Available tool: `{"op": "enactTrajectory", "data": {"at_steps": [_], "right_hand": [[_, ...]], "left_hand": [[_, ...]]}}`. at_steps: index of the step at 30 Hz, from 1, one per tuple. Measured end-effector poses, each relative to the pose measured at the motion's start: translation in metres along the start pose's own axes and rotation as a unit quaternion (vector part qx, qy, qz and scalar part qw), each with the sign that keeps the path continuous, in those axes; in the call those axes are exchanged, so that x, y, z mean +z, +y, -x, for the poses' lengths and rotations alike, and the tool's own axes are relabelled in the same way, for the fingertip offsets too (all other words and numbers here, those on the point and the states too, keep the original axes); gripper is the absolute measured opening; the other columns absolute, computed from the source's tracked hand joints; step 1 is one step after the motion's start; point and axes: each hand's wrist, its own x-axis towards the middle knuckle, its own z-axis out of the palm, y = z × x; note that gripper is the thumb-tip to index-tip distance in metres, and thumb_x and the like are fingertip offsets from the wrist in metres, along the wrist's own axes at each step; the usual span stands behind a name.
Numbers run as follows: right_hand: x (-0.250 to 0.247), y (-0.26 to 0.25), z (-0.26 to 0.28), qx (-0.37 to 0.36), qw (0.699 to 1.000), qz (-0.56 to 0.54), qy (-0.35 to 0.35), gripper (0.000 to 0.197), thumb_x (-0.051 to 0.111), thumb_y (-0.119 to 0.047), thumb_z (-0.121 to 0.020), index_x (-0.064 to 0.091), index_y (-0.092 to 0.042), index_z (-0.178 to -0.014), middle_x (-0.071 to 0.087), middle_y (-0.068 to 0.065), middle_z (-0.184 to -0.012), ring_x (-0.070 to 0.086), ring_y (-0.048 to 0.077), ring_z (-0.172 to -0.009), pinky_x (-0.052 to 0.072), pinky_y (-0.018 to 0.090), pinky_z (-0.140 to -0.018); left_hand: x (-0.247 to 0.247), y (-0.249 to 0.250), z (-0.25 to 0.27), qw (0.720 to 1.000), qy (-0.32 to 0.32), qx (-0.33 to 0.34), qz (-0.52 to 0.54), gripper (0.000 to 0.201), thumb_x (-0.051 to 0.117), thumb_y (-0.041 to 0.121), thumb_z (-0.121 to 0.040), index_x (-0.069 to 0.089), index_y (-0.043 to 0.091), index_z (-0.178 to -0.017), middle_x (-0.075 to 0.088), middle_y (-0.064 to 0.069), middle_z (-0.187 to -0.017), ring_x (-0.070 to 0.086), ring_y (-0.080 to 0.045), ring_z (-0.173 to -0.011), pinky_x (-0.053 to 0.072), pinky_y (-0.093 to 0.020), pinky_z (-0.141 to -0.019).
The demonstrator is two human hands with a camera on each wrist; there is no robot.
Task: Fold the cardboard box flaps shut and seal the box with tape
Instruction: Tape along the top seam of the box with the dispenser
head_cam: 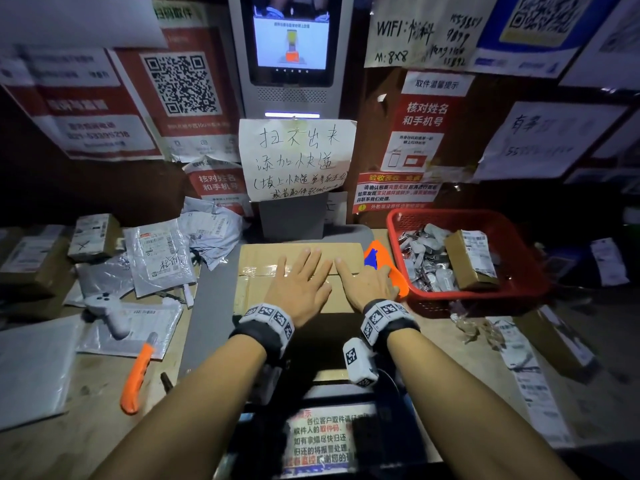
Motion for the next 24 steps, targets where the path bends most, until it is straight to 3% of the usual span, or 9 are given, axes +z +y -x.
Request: {"op": "enactTrajectory", "data": {"at_steps": [3, 8, 12, 15, 17, 19, 21, 24], "right_hand": [[-0.001, 0.0, -0.002, 0.003, 1.0, -0.001, -0.006, 0.081, 0.021, -0.07, -0.096, 0.06, -0.008, -0.131, 0.044, 0.02, -0.139, 0.046, 0.04, -0.123, 0.026, 0.053, -0.108], [-0.003, -0.002, -0.001, -0.008, 1.0, 0.002, 0.01, 0.074, 0.017, -0.057, -0.103, 0.064, -0.005, -0.125, 0.044, 0.021, -0.139, 0.049, 0.038, -0.119, 0.026, 0.054, -0.108], [-0.006, -0.002, -0.003, 0.005, 1.0, -0.008, -0.02, 0.08, 0.017, -0.065, -0.099, 0.058, -0.006, -0.134, 0.039, 0.022, -0.147, 0.044, 0.041, -0.127, 0.025, 0.055, -0.112], [-0.013, 0.01, -0.011, 0.015, 0.997, -0.023, -0.073, 0.107, 0.02, -0.088, -0.082, 0.043, -0.008, -0.148, 0.028, 0.024, -0.156, 0.036, 0.043, -0.138, 0.025, 0.054, -0.115], [-0.011, 0.021, -0.018, 0.011, 0.994, -0.017, -0.108, 0.124, 0.027, -0.104, -0.059, 0.054, -0.015, -0.141, 0.044, 0.021, -0.148, 0.047, 0.039, -0.132, 0.035, 0.053, -0.111], [-0.002, 0.035, -0.027, -0.028, 0.99, -0.029, -0.137, 0.115, 0.04, -0.108, -0.043, 0.072, -0.022, -0.113, 0.069, 0.007, -0.118, 0.065, 0.029, -0.108, 0.051, 0.048, -0.096], [0.0, 0.045, -0.031, -0.087, 0.984, -0.022, -0.153, 0.097, 0.056, -0.102, -0.041, 0.071, -0.026, -0.099, 0.074, -0.004, -0.095, 0.071, 0.019, -0.09, 0.058, 0.041, -0.082], [-0.015, 0.044, -0.018, -0.137, 0.98, 0.041, -0.14, 0.087, 0.063, -0.093, -0.05, 0.064, -0.023, -0.101, 0.066, -0.002, -0.097, 0.063, 0.019, -0.089, 0.055, 0.035, -0.079]], "left_hand": [[0.001, -0.021, 0.007, 1.0, 0.005, -0.009, 0.002, 0.061, 0.008, 0.052, -0.1, 0.003, 0.029, -0.156, -0.005, 0.004, -0.165, -0.006, -0.017, -0.152, -0.001, -0.05, -0.12], [-0.004, -0.063, 0.022, 0.997, 0.007, -0.079, 0.024, 0.062, 0.01, 0.052, -0.101, 0.0, 0.028, -0.157, -0.008, 0.005, -0.165, -0.01, -0.017, -0.151, -0.002, -0.052, -0.121], [-0.007, -0.068, 0.016, 0.979, 0.033, -0.174, 0.106, 0.066, 0.022, 0.051, -0.101, 0.011, 0.018, -0.156, 0.001, -0.001, -0.165, -0.002, -0.02, -0.152, 0.019, -0.053, -0.118], [-0.012, -0.081, 0.011, 0.972, 0.049, -0.199, 0.116, 0.073, 0.033, 0.059, -0.096, 0.023, 0.013, -0.152, 0.019, -0.004, -0.161, 0.015, -0.021, -0.149, 0.036, -0.05, -0.108], [-0.016, -0.084, 0.009, 0.972, 0.063, -0.199, 0.108, 0.072, 0.039, 0.063, -0.092, 0.033, 0.013, -0.145, 0.034, -0.003, -0.15, 0.032, -0.022, -0.139, 0.044, -0.047, -0.096], [-0.018, -0.08, 0.01, 0.971, 0.075, -0.208, 0.095, 0.068, 0.041, 0.064, -0.09, 0.04, 0.014, -0.137, 0.042, -0.004, -0.139, 0.04, -0.023, -0.13, 0.046, -0.046, -0.088], [-0.018, -0.074, 0.011, 0.967, 0.08, -0.227, 0.083, 0.067, 0.041, 0.064, -0.09, 0.042, 0.014, -0.134, 0.044, -0.005, -0.135, 0.041, -0.025, -0.128, 0.046, -0.046, -0.087], [-0.023, -0.072, 0.013, 0.961, 0.065, -0.252, 0.09, 0.071, 0.043, 0.066, -0.089, 0.042, 0.012, -0.135, 0.044, -0.01, -0.137, 0.038, -0.03, -0.129, 0.045, -0.046, -0.091]]}}
